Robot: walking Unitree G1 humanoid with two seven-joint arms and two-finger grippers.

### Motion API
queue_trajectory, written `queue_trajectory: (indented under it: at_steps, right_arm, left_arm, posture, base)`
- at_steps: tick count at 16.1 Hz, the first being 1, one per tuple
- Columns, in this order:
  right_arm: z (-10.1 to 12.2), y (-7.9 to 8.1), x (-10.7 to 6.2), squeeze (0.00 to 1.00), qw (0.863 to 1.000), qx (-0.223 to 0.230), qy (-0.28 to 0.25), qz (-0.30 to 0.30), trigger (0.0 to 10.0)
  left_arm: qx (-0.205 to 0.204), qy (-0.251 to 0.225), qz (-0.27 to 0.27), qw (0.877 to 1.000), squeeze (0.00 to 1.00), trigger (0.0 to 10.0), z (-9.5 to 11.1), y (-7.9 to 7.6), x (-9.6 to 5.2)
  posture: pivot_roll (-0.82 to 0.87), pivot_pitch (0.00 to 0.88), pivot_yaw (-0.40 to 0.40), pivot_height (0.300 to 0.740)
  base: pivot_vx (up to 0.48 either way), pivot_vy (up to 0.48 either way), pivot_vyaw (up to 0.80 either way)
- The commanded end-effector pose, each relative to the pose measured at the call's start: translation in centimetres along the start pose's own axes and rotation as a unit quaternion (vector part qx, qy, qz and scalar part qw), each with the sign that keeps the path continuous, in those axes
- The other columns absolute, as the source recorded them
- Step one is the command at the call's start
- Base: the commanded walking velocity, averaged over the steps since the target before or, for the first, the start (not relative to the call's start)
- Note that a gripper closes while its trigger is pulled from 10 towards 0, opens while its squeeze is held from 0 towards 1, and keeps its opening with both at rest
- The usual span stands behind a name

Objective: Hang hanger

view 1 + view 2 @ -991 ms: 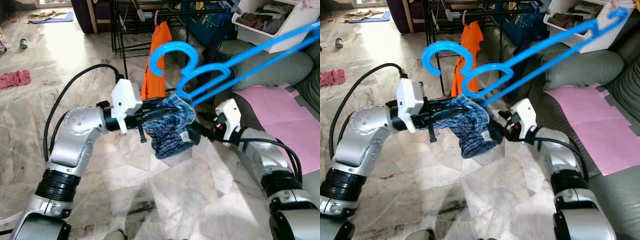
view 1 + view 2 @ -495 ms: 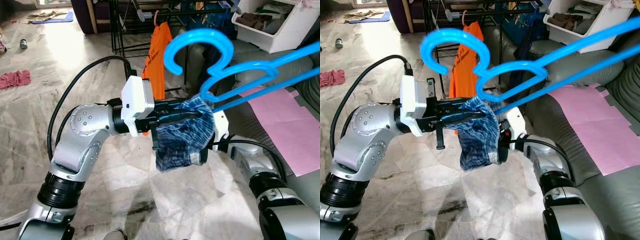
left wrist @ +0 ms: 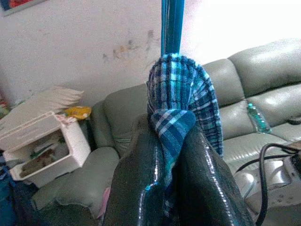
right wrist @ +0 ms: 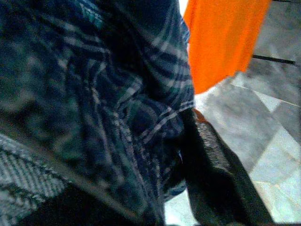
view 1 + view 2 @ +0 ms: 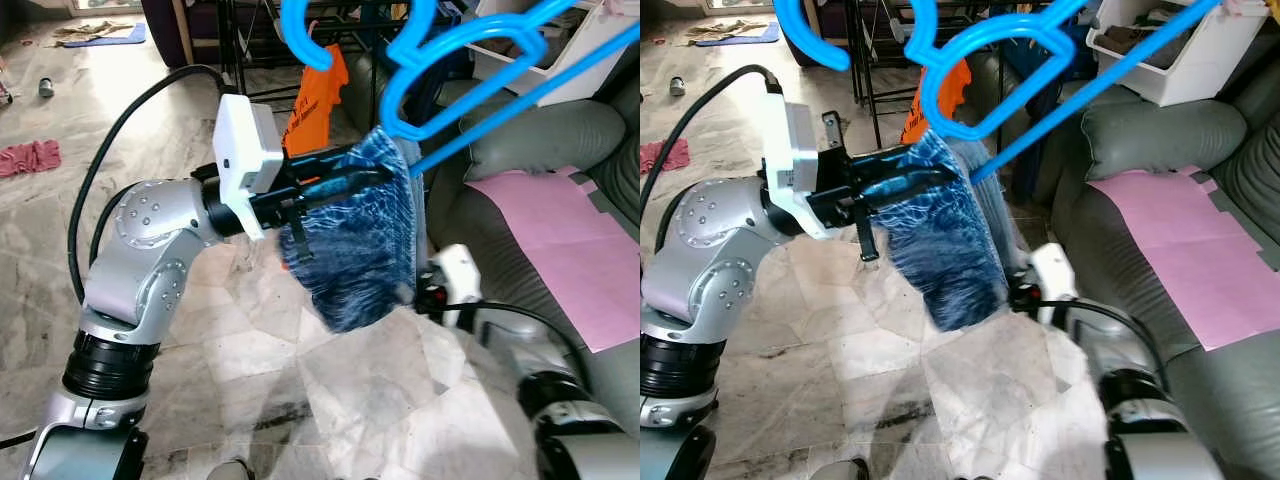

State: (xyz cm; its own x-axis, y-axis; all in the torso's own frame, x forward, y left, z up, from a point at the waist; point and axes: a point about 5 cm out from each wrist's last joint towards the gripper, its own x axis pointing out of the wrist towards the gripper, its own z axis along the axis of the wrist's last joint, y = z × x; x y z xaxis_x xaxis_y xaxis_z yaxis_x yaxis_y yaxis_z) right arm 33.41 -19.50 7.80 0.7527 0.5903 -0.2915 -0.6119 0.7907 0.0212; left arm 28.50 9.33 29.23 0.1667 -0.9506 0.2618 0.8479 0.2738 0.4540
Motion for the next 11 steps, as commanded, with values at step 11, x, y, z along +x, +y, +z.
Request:
queue_trajectory:
  at_steps: [11]
  right_arm:
    - [4.8,-5.2,-2.3,0.0,0.973,0.047,-0.117,-0.195,0.0]
  left_arm:
    - [-0.013,0.045,0.061,0.997,0.0,0.0,-2.5,0.8,-2.9]
  posture:
    - [0.08,0.127,-0.11,0.74]
  base:
    - [0.0,0.0,0.0]
